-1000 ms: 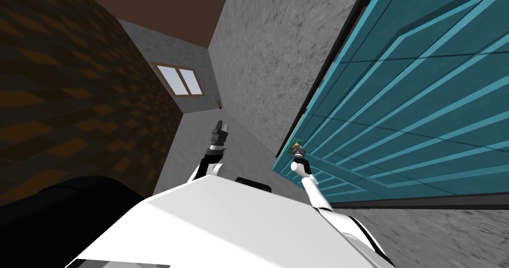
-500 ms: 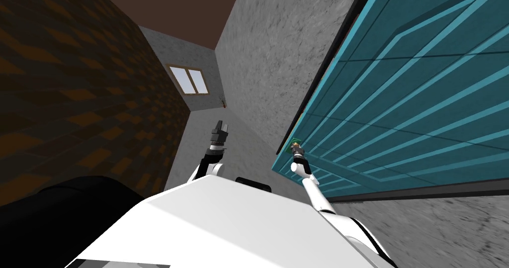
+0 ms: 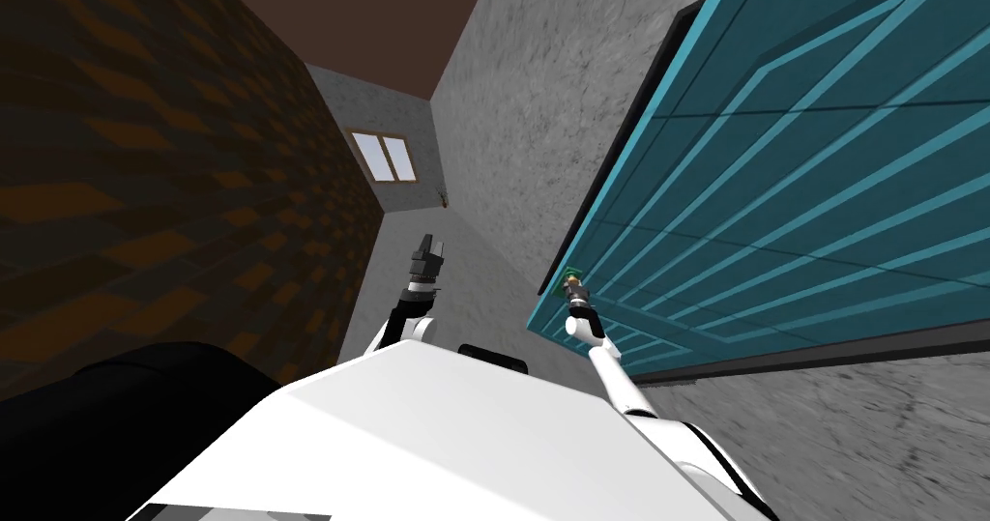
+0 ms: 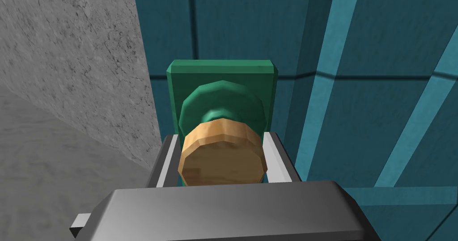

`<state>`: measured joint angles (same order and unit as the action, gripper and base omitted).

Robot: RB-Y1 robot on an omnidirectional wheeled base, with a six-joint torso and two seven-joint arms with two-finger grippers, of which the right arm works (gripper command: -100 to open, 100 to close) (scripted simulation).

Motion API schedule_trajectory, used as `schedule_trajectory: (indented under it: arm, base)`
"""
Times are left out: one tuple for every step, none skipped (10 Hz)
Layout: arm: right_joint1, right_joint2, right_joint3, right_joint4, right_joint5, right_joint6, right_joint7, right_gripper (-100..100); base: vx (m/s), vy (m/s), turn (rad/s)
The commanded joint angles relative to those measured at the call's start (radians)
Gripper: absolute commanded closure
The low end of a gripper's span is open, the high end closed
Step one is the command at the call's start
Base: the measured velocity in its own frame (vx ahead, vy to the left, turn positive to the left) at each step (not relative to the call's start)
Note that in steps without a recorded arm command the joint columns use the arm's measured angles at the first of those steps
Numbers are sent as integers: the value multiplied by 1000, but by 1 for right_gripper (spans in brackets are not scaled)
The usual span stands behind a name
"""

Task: Pull the door open

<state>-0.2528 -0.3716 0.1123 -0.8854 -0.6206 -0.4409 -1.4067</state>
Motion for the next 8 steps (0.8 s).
schedule_trajectory:
  arm:
    - [0,0,0,0,0,0,0,100]
    - [8,-7,19,-9,5,1,-16,100]
    - [10,-10,24,-12,6,1,-20,100]
    - [13,-16,35,-19,9,0,-31,100]
    - [17,-23,48,-27,13,-1,-42,100]
    - [22,-31,61,-35,16,-2,-55,100]
    - [26,-38,74,-43,19,-3,-67,100]
    - [30,-45,86,-50,23,-4,-78,100]
  base:
    - [-97,-21,29]
    - [-118,-30,73]
    - [-188,-56,78]
    - [-221,-34,90]
    - [-234,-75,87]
    - [-222,-103,124]
    - [-182,-98,113]
    - [-190,-115,101]
